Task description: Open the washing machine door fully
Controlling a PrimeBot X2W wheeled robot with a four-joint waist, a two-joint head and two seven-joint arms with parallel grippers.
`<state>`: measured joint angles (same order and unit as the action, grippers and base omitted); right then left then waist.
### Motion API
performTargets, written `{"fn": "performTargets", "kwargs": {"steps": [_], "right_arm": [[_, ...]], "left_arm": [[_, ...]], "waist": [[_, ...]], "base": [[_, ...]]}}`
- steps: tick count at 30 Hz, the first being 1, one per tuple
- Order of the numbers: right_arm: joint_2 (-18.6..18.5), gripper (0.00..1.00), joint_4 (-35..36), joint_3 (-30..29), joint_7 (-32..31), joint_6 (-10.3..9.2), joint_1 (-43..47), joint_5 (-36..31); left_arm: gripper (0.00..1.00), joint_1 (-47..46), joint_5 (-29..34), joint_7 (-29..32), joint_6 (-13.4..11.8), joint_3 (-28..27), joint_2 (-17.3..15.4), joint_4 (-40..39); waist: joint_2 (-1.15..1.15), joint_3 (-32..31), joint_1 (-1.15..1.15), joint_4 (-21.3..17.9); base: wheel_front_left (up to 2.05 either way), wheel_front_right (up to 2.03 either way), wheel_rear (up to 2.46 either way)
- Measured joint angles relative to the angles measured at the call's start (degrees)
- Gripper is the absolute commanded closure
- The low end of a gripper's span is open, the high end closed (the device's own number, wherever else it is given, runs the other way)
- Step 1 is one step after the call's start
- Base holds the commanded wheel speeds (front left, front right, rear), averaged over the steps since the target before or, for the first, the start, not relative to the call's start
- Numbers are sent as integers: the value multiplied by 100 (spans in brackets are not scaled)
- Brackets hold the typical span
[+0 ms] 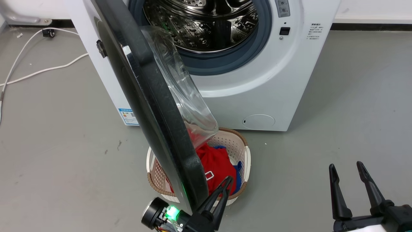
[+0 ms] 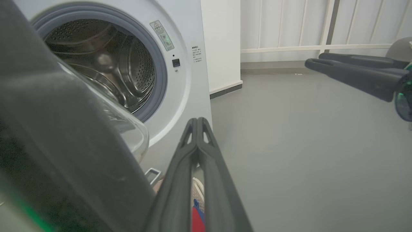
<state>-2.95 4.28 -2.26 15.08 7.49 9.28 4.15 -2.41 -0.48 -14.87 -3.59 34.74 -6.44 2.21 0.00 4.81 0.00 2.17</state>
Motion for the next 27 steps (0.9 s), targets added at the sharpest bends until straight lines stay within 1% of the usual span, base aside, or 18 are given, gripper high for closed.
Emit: {"fn": "performTargets", "kwargs": {"steps": [6, 10, 15, 21, 27], "right_arm": [[0, 0, -43, -1, 0, 1, -47, 1], [0, 0, -58, -20, 0, 0, -47, 14], [0, 0, -97, -37, 0, 0, -37, 49], [1, 0, -149, -44, 0, 0, 55, 93], [1, 0, -163, -71, 1, 0, 85, 93]], "left_arm": [[100, 15, -135, -12, -71, -96, 13, 396], [100, 51, -179, -20, -111, -143, 41, 414], [100, 254, -225, -21, -258, -268, 35, 305], [100, 627, -241, -21, -460, -511, -127, 2], [100, 767, -285, -20, -711, -898, -313, -245]], "waist": [[0, 54, 0, 86], [0, 69, 0, 149], [0, 55, 0, 287], [0, -18, 0, 537], [0, -26, 0, 793]], "base": [[0, 0, 0], [0, 0, 0], [0, 0, 0], [0, 0, 0], [0, 0, 0]]}}
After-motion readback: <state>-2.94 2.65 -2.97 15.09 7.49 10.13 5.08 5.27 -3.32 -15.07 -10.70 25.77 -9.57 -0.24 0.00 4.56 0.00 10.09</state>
